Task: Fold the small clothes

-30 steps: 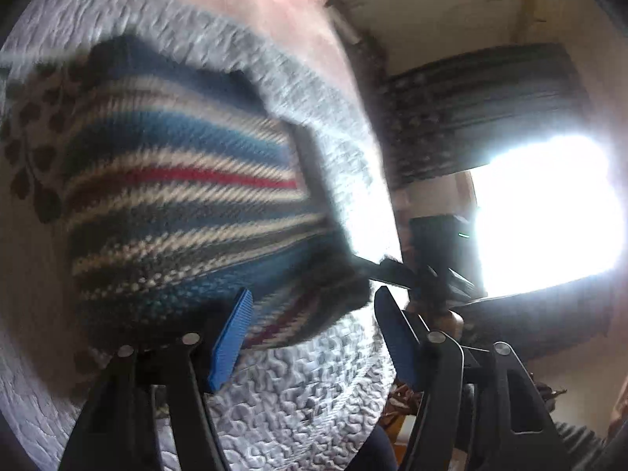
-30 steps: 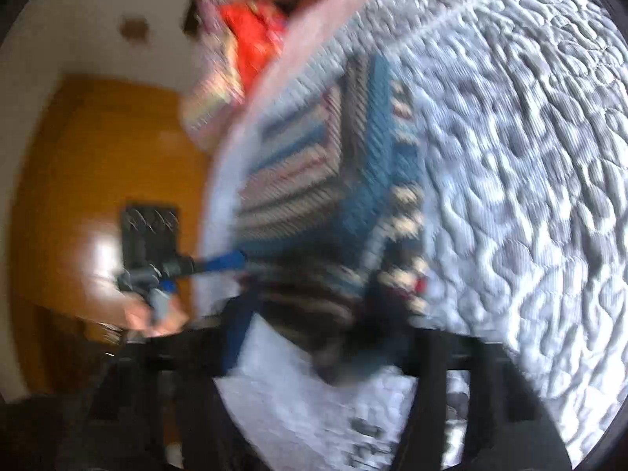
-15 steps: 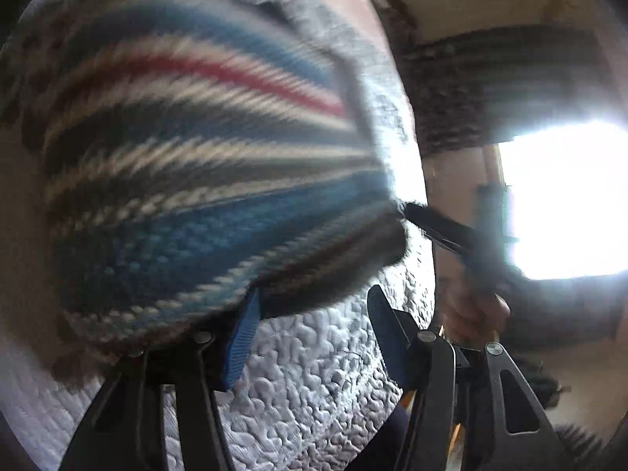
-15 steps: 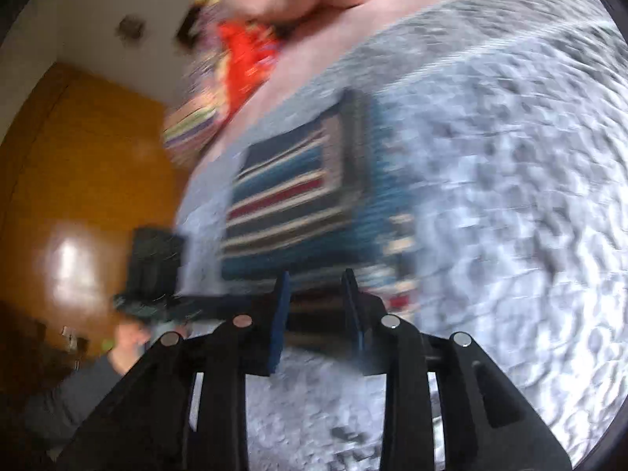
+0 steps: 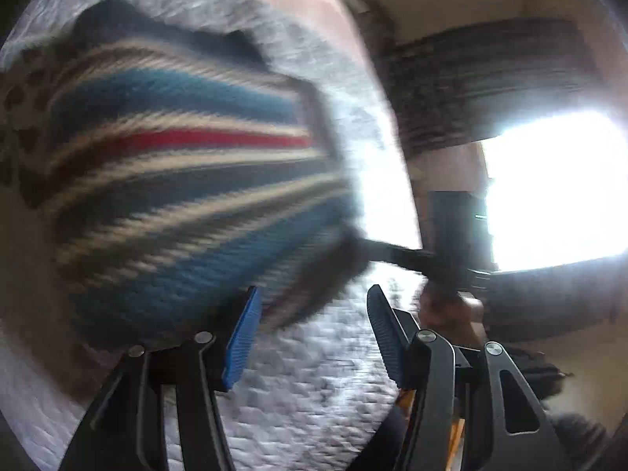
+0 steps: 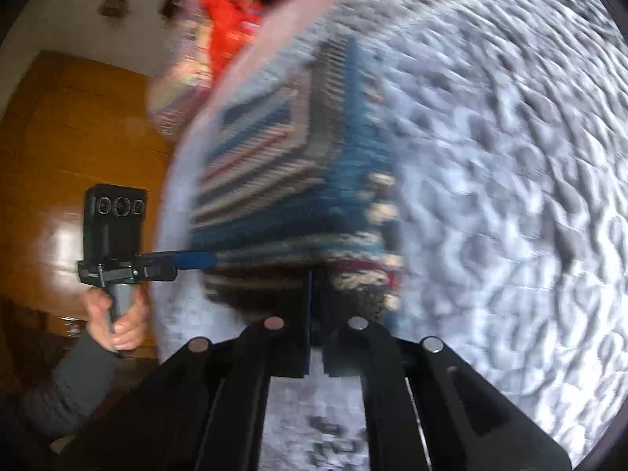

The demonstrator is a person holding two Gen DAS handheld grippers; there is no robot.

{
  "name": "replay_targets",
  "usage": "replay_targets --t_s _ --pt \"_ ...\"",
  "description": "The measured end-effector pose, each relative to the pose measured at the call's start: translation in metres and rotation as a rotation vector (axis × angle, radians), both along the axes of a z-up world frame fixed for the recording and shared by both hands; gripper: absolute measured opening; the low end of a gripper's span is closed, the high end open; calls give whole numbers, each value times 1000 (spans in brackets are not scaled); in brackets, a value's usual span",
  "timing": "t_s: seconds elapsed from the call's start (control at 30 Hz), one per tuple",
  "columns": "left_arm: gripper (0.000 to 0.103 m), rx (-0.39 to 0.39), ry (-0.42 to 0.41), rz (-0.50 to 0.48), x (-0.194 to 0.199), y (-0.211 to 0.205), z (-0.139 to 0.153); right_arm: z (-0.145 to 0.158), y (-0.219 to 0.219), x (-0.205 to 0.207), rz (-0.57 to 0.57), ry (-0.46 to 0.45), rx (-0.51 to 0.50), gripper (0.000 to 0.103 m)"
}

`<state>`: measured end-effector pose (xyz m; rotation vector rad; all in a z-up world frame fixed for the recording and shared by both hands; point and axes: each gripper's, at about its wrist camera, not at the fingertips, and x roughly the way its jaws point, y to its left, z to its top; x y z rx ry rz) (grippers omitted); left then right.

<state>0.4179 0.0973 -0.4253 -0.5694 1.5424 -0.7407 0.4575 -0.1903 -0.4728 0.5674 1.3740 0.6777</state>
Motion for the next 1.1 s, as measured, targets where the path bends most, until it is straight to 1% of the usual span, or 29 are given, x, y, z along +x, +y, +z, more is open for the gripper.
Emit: replay_targets --t_s 0.03,0.07,0.1,0.13,0.17,0.2,0.27,0.3,0.33,0.37,0.4,0.43,0.47,0.5,0.53,0.57,0.63,0.7,0.73,0.8,0.83,0.87,0.9,0.93,0.97,1.0,1.03,1.07,1.1 --pt "38 21 8 -14 -4 -1 -4 -7 -11 -1 10 21 -9 0" --pt "35 50 7 -34 -5 -3 -7 -5 -14 -1 21 27 1 0" --pt "35 54 6 -44 -5 -5 -6 0 -11 3 35 21 23 6" --pt "39 40 11 -44 -5 -3 -2 13 -12 9 40 1 84 7" --pt "41 17 9 -45 -3 -2 5 19 -14 15 27 -18 108 10" --pt "44 -19 -5 -43 -1 -1 14 25 -19 24 1 -28 132 16" --pt "44 -83 -48 -8 6 6 33 27 -27 51 -56 -30 168 17" --pt "46 -121 -72 34 14 12 42 28 -28 62 -66 -27 181 17" --pt "46 -131 -82 56 14 16 45 26 -28 72 -71 -19 198 17" --pt "46 -121 -84 63 21 16 43 21 -24 86 -69 -3 218 17" --pt "46 -88 -84 57 25 15 38 17 -18 95 -61 8 220 17" --pt "45 -56 -78 51 26 12 31 8 -12 106 -57 33 225 17" --pt "45 -21 -52 38 26 11 17 1 -14 106 -55 52 229 17" --pt "37 12 -37 28 27 14 9 -10 -11 114 -59 73 207 12" --pt "13 62 -30 17 25 12 -4 -19 -6 121 -64 87 183 1" --pt "3 83 -27 29 24 16 -12 -29 -2 123 -70 108 155 0" --pt "3 22 3 82 23 27 -21 -43 -4 126 -77 130 176 0" --pt "2 29 -10 73 22 26 -13 -37 -3 126 -71 119 161 0" --pt "15 9 -41 66 24 25 0 -30 -4 124 -72 102 174 6" --pt "26 -46 -83 99 30 33 19 -14 -9 123 -90 59 258 7" --pt "28 -72 -105 127 36 36 26 -14 -9 125 -99 51 256 7" --pt "29 -52 -115 142 43 39 24 -18 -9 127 -101 56 238 7" --pt "30 -10 -109 145 46 40 20 -29 -8 128 -101 76 176 1" --pt "27 40 -75 134 50 38 9 -40 -6 128 -94 95 109 0" --pt "23 62 -49 123 51 35 0 -47 -6 125 -92 94 89 0" --pt "18 81 -45 120 51 32 -2 -44 -7 124 -99 87 89 0" --pt "21 74 -47 127 51 33 3 -33 -10 119 -110 66 85 2" --pt "26 38 -51 137 48 32 9 -25 -9 113 -108 48 95 7" --pt "32 -11 -55 138 46 37 12 -13 -7 103 -92 30 134 8"
